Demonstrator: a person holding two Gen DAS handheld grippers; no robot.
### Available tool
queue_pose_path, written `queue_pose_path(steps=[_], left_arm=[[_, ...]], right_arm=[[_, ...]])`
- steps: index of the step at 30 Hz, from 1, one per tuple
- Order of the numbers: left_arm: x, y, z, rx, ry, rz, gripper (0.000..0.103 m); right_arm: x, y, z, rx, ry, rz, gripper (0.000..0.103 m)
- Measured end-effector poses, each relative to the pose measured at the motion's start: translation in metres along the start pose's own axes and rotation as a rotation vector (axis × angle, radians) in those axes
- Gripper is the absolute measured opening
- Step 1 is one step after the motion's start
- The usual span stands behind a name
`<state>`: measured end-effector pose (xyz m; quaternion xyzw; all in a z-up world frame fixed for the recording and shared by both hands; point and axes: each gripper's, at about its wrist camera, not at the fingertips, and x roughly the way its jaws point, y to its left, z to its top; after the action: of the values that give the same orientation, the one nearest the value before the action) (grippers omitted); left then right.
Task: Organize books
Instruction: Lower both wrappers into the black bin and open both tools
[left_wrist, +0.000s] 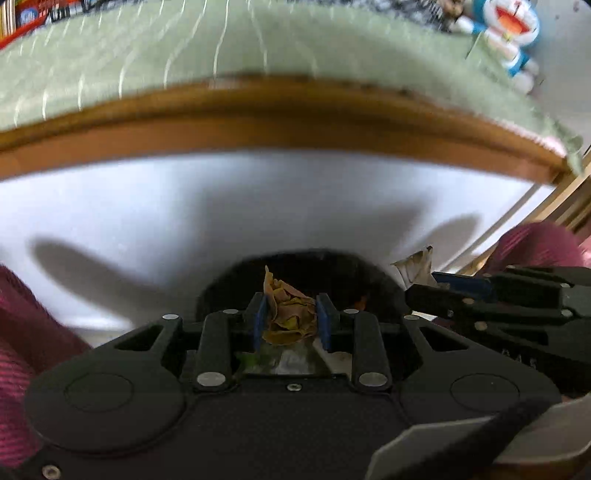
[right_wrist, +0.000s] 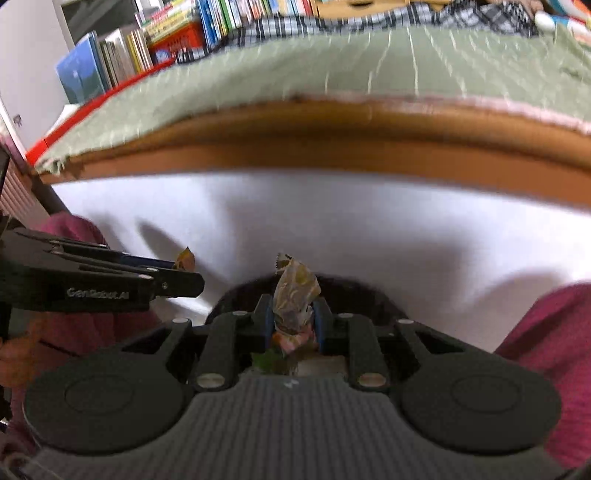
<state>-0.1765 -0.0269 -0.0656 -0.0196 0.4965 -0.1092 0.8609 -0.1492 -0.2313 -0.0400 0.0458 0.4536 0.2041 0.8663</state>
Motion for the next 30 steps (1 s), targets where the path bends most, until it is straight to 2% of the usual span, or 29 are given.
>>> queue_pose_path(steps=[5,16,22,27,30], left_arm=[[0.017,0.002,-0.011,-0.004,0.07,0.031,0.026],[0.04,-0.006,-0.01,0.012,0.113,0.055,0.028],[0.041,-0.009,-0.011,0.016,0.112,0.056,0.035],[0.041,-0.009,-0.012,0.02,0.112,0.056,0.041],[0.04,-0.009,-0.012,0.019,0.115,0.053,0.045]], right_arm=[[0.014,0.004,-0.011,-0.019,0.04,-0.008,0.031],[0.032,0.006,-0.011,-0.018,0.081,-0.024,0.034],[0.033,0.003,-0.011,-0.008,0.083,-0.024,0.04],[0.032,0.003,-0.012,-0.008,0.075,-0.027,0.04],[0.031,0.003,-0.013,-0.007,0.071,-0.028,0.048]])
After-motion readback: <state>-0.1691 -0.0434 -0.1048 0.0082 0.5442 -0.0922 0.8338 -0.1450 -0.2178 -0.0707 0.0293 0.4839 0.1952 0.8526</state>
